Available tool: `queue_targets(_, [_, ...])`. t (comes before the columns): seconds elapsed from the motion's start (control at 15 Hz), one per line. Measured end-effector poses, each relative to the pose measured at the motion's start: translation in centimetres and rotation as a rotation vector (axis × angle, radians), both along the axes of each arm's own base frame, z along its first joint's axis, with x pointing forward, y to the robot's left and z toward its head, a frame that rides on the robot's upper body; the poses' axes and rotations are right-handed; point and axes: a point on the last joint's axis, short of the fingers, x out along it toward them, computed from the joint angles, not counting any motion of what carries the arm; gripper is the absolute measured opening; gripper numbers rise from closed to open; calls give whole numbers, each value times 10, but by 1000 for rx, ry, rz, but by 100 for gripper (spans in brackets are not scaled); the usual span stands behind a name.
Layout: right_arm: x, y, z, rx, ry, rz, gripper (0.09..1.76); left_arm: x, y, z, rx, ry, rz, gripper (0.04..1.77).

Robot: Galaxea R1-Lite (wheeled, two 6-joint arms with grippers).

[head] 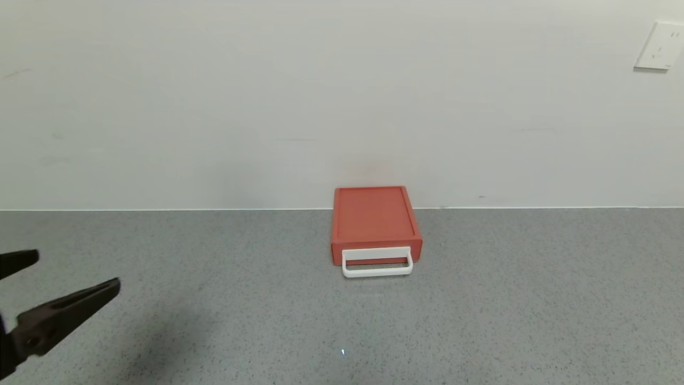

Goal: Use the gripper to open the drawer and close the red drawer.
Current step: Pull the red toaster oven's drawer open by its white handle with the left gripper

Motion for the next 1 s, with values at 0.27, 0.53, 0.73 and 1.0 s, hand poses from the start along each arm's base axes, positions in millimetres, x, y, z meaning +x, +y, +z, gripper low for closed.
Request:
queue_targets(0.27, [0, 0, 0, 0, 0, 0, 171, 75, -17, 26, 55, 169, -183, 174])
queue_targets(0.53, [0, 0, 0, 0, 0, 0, 171, 139, -46, 19, 130, 270, -339, 174])
queue_targets(0.73, [0, 0, 0, 0, 0, 0, 171, 180, -75, -5, 183, 346, -436, 174])
queue_targets(1.0, [0, 0, 0, 0, 0, 0, 171, 212, -119, -34, 266, 447, -578, 174])
